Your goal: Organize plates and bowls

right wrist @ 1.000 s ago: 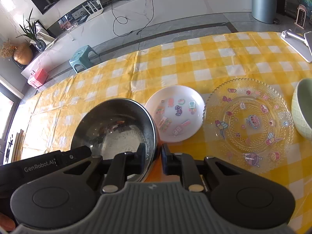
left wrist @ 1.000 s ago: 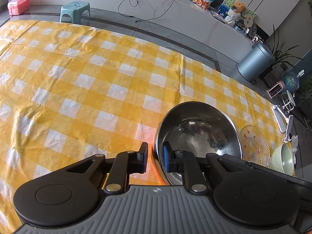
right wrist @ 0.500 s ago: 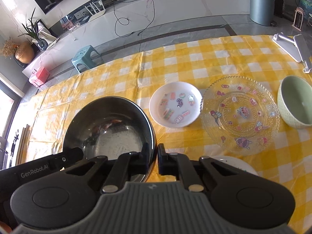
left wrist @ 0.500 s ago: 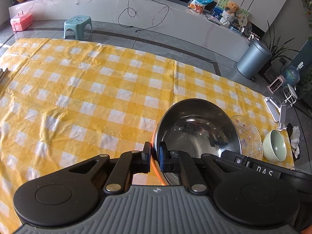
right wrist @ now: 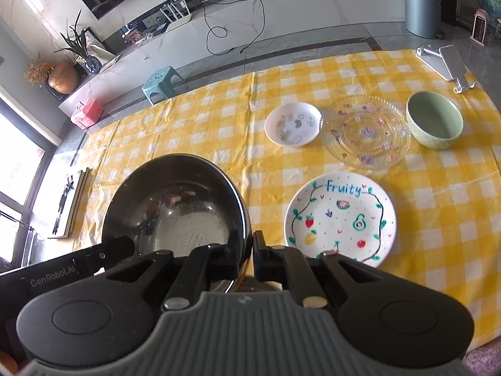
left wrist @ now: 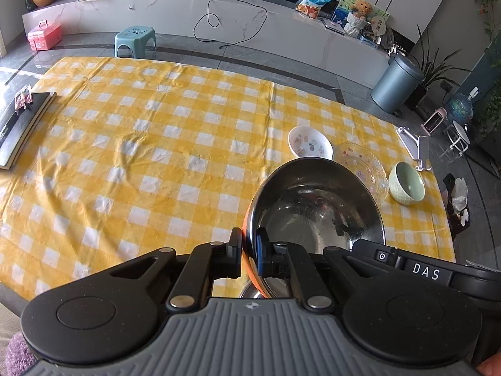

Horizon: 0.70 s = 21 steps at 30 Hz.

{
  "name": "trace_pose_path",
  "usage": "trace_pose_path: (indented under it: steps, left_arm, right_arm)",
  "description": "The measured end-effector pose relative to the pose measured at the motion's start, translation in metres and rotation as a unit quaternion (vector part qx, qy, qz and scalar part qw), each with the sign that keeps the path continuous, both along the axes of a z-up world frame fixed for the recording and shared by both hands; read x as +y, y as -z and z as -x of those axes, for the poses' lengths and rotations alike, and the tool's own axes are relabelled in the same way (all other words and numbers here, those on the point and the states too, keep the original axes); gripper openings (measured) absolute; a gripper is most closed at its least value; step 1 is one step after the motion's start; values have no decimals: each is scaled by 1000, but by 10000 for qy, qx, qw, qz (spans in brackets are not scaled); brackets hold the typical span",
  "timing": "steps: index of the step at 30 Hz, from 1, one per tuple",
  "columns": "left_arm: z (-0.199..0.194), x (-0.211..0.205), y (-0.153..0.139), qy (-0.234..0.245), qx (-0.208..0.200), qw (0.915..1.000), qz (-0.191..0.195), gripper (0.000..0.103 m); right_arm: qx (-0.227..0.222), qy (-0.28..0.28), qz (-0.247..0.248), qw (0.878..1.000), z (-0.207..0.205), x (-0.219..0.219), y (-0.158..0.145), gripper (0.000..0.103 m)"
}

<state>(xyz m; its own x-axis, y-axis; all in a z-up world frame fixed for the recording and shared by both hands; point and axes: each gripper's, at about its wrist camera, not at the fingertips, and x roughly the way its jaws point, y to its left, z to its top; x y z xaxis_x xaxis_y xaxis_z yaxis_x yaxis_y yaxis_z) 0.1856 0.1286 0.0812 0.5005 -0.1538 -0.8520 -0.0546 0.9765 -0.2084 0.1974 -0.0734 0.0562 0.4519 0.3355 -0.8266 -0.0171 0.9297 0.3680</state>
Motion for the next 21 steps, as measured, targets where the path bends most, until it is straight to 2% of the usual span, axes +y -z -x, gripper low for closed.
trace_pose_path:
  steps: [8,15,21]
  left_arm:
    - [35,-5,15,137,342,9993,57,9]
    - [38,-14,45,298,727,9969,32,9]
    - [32,-19,58,357,878,9955,-70,8]
  right_arm:
    - [167,-144,186,9996,48,-3,9,6]
    - [305,-195,460,9983,50,-7,27,5]
    - [370,-233,585,9973,45,-7,38,6]
